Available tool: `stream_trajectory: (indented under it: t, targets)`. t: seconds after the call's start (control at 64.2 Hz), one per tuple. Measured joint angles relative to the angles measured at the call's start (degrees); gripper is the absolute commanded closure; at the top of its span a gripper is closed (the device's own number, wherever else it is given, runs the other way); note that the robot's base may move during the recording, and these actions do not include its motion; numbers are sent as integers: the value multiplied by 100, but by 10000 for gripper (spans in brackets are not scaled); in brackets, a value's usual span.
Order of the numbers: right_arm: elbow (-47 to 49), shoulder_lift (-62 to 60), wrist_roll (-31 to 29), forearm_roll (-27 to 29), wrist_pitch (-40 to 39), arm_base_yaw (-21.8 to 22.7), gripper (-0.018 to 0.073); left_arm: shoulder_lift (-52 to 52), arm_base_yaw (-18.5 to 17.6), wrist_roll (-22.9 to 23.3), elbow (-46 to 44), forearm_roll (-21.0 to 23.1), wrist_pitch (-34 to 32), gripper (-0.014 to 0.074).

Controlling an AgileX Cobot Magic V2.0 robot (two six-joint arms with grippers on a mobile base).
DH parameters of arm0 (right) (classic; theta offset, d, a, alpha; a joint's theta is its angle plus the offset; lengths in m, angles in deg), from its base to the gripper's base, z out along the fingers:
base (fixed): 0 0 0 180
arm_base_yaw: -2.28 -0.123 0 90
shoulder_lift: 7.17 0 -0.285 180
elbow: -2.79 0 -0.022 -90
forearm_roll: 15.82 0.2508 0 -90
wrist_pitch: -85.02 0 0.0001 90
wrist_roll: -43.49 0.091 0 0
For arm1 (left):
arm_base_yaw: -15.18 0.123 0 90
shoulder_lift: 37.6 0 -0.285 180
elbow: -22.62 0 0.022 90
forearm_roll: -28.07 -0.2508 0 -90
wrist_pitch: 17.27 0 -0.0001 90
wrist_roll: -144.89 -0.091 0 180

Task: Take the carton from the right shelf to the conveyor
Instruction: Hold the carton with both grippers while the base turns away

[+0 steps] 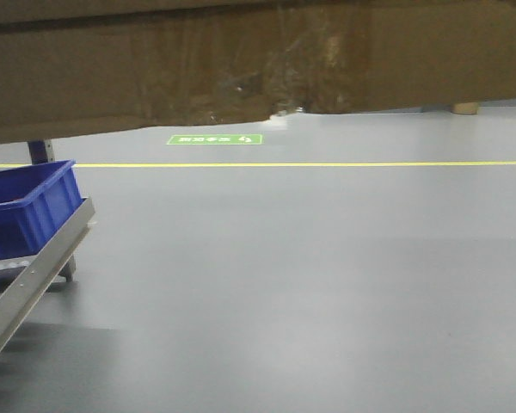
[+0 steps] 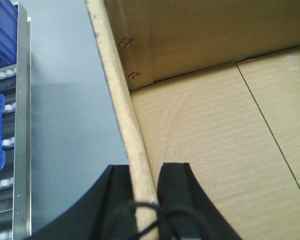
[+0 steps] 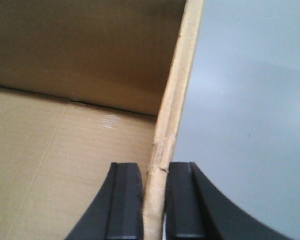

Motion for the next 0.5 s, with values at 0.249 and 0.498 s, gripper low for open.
stream_trajectory:
  t: [0.249, 0.498]
  targets:
    - [0, 0, 0, 0, 0, 0, 627, 0, 0, 0, 0, 0, 0, 616]
    - [0, 0, 0, 0, 0, 0, 627, 0, 0, 8, 0, 0, 0, 616]
